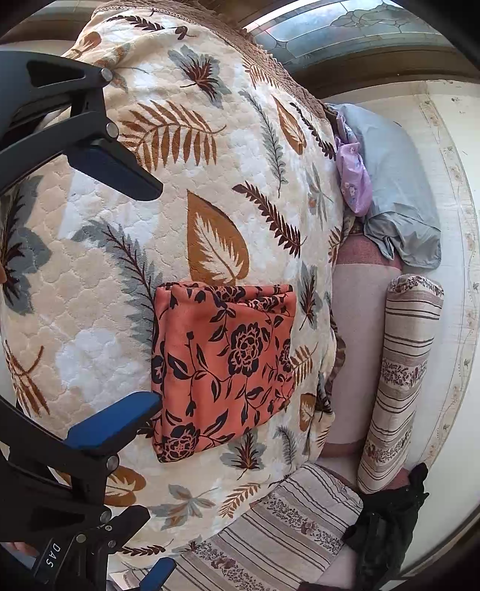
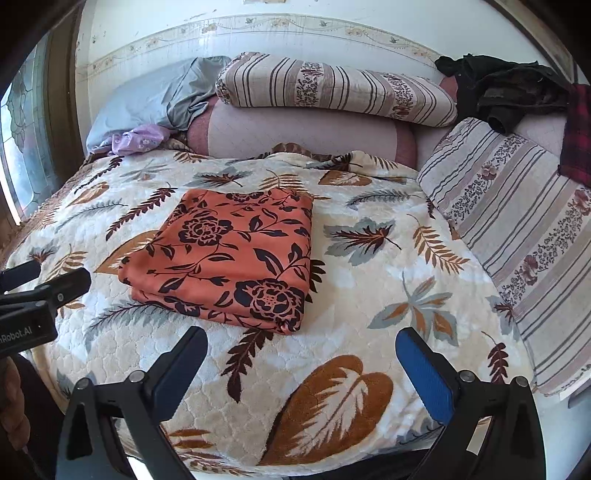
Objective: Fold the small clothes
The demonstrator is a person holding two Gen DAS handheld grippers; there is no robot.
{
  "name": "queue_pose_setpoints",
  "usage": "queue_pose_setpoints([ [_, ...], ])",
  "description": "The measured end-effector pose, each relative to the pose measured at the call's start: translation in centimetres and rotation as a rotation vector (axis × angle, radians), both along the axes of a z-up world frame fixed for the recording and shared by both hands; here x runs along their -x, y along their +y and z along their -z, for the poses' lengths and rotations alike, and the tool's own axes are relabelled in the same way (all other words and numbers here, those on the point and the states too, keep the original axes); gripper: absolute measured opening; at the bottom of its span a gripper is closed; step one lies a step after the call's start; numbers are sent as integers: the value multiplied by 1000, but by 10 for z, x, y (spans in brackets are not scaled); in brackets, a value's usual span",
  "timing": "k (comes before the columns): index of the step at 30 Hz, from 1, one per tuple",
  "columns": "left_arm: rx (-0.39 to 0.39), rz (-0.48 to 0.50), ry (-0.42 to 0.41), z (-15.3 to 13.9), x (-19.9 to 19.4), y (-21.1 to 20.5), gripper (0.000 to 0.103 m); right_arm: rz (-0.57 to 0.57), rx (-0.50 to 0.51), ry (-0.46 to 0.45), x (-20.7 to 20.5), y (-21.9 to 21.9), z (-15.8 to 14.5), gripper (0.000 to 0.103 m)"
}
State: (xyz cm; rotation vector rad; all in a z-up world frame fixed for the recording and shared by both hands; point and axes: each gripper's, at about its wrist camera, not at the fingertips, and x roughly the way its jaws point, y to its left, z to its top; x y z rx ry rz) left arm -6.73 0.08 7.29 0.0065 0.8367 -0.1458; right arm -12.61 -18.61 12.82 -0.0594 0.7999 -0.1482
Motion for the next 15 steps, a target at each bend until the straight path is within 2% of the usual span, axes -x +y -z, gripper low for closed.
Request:
queue_pose_setpoints([
  [15,-18,37,10,3,-25,-17,103,3,-28,4,-24,-8,3,103],
])
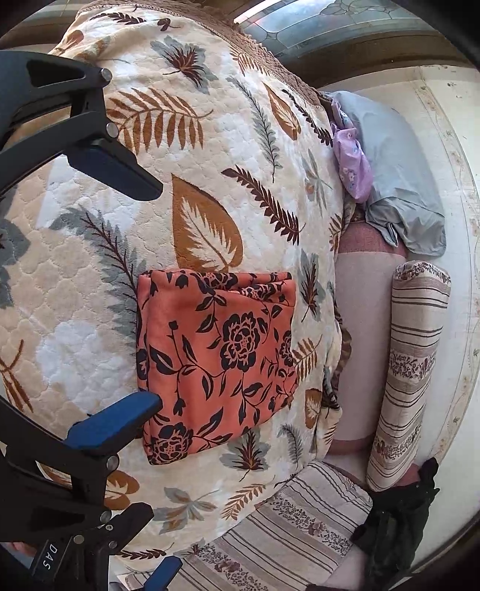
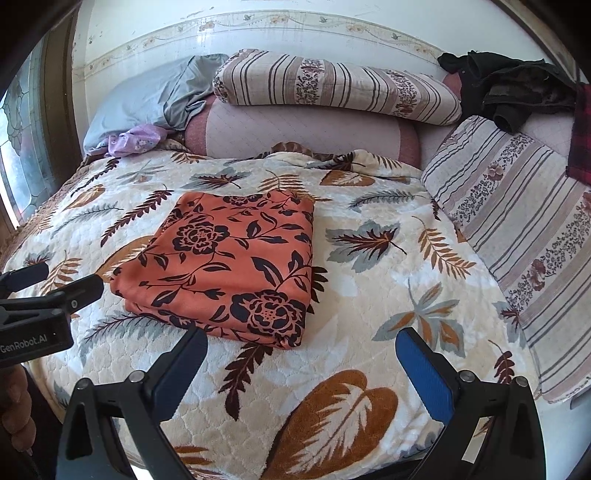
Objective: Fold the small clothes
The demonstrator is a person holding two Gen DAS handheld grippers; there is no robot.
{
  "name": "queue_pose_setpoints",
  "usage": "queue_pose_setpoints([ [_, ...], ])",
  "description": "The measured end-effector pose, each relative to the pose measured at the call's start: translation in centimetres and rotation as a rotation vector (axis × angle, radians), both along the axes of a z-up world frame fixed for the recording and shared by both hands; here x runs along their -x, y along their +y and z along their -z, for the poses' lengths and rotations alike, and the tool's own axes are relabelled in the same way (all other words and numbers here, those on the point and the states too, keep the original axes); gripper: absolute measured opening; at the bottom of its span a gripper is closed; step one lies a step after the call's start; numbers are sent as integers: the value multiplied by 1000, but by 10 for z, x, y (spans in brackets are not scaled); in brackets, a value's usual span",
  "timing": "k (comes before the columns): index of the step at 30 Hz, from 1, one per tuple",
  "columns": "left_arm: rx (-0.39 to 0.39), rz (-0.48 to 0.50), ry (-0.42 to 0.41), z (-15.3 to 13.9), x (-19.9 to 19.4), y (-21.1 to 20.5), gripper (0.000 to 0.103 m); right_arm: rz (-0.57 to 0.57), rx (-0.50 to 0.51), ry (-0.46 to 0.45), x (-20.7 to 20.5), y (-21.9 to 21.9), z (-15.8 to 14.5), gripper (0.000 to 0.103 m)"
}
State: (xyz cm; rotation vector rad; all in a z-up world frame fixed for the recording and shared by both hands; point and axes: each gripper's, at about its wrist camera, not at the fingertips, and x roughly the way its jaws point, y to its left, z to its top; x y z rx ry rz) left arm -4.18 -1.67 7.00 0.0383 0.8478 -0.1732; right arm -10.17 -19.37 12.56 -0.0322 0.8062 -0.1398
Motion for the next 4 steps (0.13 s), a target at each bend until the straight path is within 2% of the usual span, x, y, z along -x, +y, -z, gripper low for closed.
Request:
queue_pose_setpoints([
  [4,-12,12,-4,-1,-8,-8,103,-4,-5,-1,-9,-1,2,103],
])
